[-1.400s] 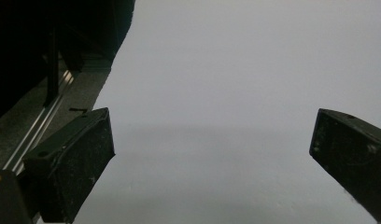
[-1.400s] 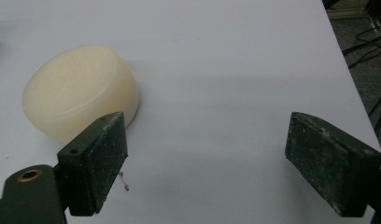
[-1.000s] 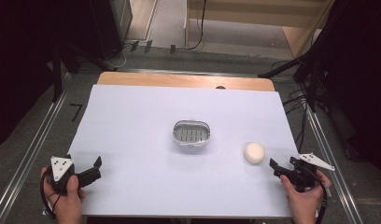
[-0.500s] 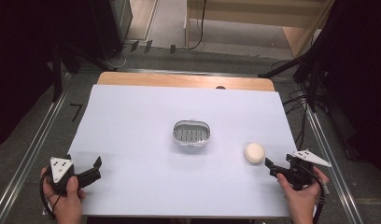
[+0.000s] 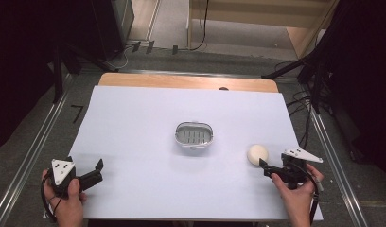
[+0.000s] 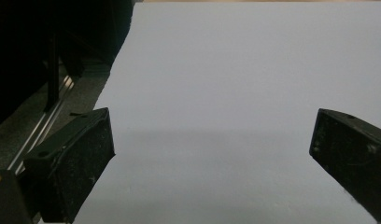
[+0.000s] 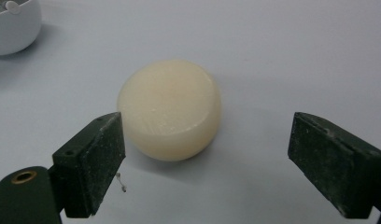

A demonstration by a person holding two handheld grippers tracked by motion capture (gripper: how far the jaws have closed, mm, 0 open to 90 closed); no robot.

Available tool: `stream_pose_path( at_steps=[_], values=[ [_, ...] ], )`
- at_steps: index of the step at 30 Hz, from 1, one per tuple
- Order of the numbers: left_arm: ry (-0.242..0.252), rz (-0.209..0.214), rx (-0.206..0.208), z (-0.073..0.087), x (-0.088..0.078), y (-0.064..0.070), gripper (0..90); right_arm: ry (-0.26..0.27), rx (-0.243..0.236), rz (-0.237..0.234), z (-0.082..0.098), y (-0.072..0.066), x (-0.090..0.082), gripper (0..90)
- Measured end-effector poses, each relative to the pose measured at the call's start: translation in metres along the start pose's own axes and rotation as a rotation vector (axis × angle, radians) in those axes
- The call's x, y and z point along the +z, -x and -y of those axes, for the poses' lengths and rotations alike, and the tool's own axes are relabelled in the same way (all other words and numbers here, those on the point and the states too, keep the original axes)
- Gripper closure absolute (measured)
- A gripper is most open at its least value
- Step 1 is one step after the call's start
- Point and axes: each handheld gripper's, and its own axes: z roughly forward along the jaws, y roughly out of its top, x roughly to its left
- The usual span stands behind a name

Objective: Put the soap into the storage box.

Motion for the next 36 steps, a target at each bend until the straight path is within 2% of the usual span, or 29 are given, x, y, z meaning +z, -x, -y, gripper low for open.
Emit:
stream_pose_path(
  at_steps=[15,29,34,36],
  values=[
    [-0.003,0.007,0.0,0.0,0.0,0.0,0.4,-0.031,0.001,-0.023,-0.008,-0.018,0.019,10.9],
    [-0.005,0.008,0.002,0.0,0.0,0.0,0.4,-0.03,0.009,-0.028,-0.004,-0.016,0.019,11.2],
    [-0.006,0.009,0.002,0.0,0.0,0.001,0.4,-0.069,-0.018,-0.006,-0.004,-0.022,0.029,11.4],
    [-0.007,0.009,0.004,0.0,0.0,0.0,0.4,-0.079,-0.01,0.007,-0.005,-0.024,0.032,12.2]
  ],
)
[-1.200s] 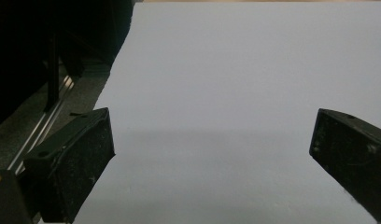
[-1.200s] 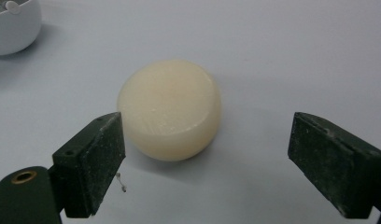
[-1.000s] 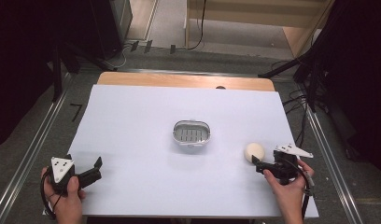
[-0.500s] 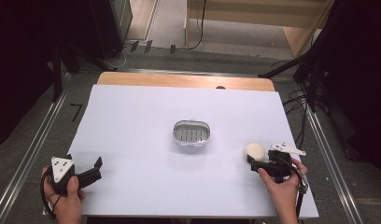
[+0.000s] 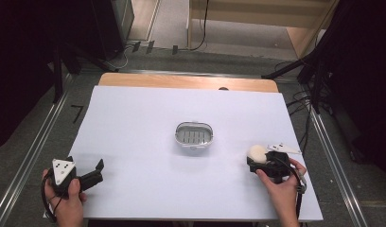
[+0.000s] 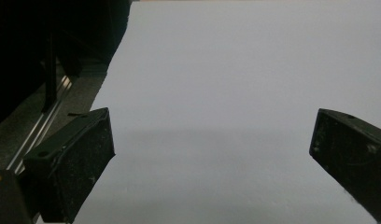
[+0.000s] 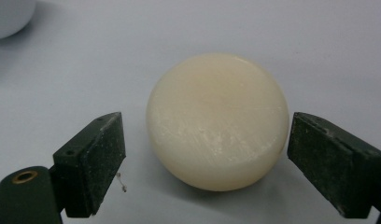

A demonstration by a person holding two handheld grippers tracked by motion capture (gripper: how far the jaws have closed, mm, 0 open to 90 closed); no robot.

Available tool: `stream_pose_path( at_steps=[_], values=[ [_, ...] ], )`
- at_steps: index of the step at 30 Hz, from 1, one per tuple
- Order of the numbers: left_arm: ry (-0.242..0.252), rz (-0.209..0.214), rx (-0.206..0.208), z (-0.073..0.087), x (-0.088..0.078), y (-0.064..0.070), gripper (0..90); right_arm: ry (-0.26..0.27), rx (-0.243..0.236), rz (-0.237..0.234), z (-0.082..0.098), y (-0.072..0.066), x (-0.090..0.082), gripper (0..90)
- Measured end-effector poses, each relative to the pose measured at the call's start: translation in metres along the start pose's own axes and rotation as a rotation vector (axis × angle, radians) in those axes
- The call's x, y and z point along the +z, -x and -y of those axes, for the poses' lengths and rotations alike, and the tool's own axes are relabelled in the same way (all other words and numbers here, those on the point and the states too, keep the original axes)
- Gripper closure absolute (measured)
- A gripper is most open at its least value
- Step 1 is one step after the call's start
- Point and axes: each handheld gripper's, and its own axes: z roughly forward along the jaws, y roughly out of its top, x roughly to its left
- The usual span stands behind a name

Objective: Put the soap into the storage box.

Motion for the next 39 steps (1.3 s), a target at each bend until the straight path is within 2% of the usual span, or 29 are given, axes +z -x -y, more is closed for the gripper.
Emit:
stream_pose_path(
  at_steps=[6,9,11,16,18,22,26,28,34,39],
  values=[
    [0.001,0.001,0.001,0.0,0.0,0.0,0.4,-0.014,0.031,0.048,-0.004,-0.002,0.006,13.9],
    [-0.001,0.001,0.003,0.0,0.0,0.0,0.4,-0.02,0.039,0.069,-0.005,-0.004,0.011,17.7],
    [-0.001,0.001,0.003,0.0,0.0,0.0,0.3,-0.015,0.042,0.085,-0.006,-0.007,0.013,24.2],
    [-0.005,0.0,0.004,0.0,0.0,0.0,0.4,-0.023,0.064,0.104,-0.006,-0.009,0.017,24.3],
    [-0.004,0.002,0.004,0.0,0.001,0.0,0.4,-0.03,0.055,0.107,-0.007,-0.01,0.017,24.6],
    [-0.004,0.007,0.001,0.0,0.001,0.0,0.4,-0.044,0.044,0.088,-0.008,-0.012,0.017,24.9],
    [-0.006,0.009,0.002,0.0,0.001,0.0,0.4,-0.041,0.016,0.071,-0.01,-0.018,0.015,24.9],
    [-0.005,0.008,0.003,0.0,0.001,0.0,0.4,-0.037,0.018,0.063,-0.011,-0.019,0.015,24.9],
    [-0.003,0.008,0.0,0.0,0.001,0.0,0.4,-0.024,-0.023,0.025,-0.024,-0.032,0.013,24.9],
    [-0.001,0.009,0.0,0.0,0.001,0.0,0.4,-0.015,-0.036,-0.003,-0.032,-0.043,0.012,24.9]
  ],
)
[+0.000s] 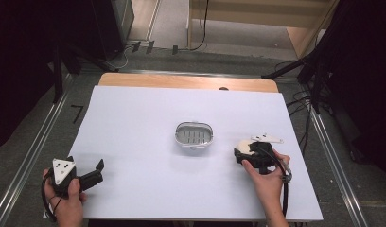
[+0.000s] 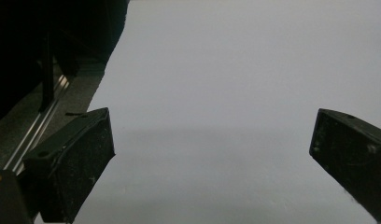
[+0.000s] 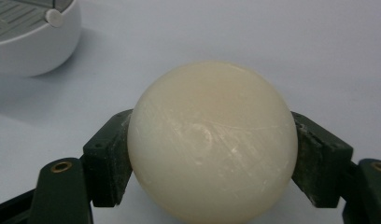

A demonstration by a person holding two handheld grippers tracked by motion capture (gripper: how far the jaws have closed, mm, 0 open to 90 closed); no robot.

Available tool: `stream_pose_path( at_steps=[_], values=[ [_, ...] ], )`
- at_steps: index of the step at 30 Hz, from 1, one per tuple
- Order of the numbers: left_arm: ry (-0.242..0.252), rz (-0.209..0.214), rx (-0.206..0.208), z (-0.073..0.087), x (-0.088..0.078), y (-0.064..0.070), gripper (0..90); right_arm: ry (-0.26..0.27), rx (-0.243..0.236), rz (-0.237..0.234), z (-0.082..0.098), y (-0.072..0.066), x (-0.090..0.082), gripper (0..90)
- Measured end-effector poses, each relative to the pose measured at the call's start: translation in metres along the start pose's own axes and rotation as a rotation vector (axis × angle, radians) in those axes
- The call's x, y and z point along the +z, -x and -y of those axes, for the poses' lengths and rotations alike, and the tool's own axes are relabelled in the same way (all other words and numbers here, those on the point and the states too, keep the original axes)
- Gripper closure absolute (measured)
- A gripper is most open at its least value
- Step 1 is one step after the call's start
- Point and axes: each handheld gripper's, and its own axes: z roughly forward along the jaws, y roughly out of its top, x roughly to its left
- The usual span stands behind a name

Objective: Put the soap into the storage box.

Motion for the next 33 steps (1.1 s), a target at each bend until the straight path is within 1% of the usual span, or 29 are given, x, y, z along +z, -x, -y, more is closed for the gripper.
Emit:
stream_pose_path(
  at_steps=[8,9,12,19,23,28,30,33],
  values=[
    [-0.004,0.001,0.004,0.0,0.0,0.0,0.4,0.003,-0.01,-0.026,-0.007,-0.009,0.002,24.9],
    [-0.005,0.002,0.003,0.0,0.0,0.0,0.4,0.004,-0.006,-0.037,-0.009,-0.011,0.003,24.9],
    [-0.005,0.002,0.003,0.0,0.0,0.0,0.4,0.002,-0.016,-0.035,-0.011,-0.013,0.004,24.9],
    [-0.011,0.006,0.002,0.0,0.001,0.0,0.4,0.011,-0.028,-0.049,-0.018,-0.019,0.003,24.9],
    [-0.013,0.005,0.008,0.0,0.001,0.001,0.4,0.01,-0.036,-0.061,-0.024,-0.025,0.004,24.9],
    [-0.013,0.005,0.004,0.0,0.001,0.0,0.4,0.009,-0.042,-0.065,-0.028,-0.03,0.005,24.9],
    [-0.014,0.006,0.006,-0.001,0.001,0.0,0.4,0.013,-0.041,-0.072,-0.03,-0.032,0.005,24.9],
    [-0.018,0.005,0.011,-0.001,0.001,0.001,0.4,0.015,-0.048,-0.072,-0.031,-0.033,0.005,24.9]
  ],
)
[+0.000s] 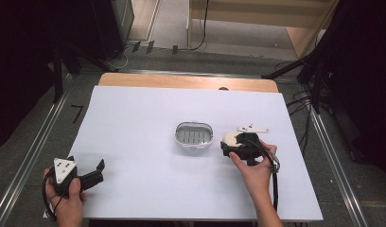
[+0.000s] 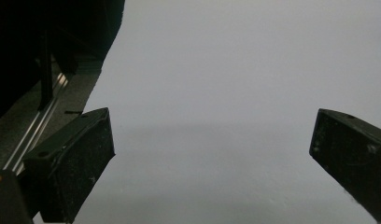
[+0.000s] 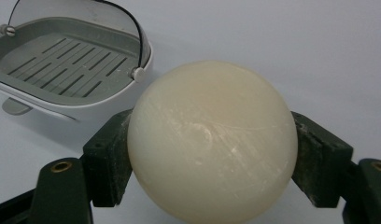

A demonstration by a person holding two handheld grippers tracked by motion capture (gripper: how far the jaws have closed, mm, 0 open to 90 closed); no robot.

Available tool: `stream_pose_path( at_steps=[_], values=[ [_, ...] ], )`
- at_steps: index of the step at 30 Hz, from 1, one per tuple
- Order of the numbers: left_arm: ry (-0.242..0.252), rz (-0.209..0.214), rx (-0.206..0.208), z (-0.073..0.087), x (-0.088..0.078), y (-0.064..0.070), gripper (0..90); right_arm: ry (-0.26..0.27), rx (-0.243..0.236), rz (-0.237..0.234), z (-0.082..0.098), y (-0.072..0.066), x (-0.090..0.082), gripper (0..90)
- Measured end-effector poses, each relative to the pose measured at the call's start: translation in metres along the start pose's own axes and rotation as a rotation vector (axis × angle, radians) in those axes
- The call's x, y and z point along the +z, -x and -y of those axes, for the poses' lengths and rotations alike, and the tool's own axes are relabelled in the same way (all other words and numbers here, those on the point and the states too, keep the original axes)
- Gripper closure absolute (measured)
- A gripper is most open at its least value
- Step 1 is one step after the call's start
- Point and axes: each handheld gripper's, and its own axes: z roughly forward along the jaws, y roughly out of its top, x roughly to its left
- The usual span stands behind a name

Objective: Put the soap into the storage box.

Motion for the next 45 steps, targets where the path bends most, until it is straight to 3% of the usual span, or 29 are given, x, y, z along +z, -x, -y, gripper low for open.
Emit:
stream_pose_path(
  at_steps=[45],
  values=[
    [-0.011,0.003,0.001,0.0,0.001,0.0,0.4,0.031,-0.026,-0.046,-0.028,-0.023,0.004,24.9]
  ],
)
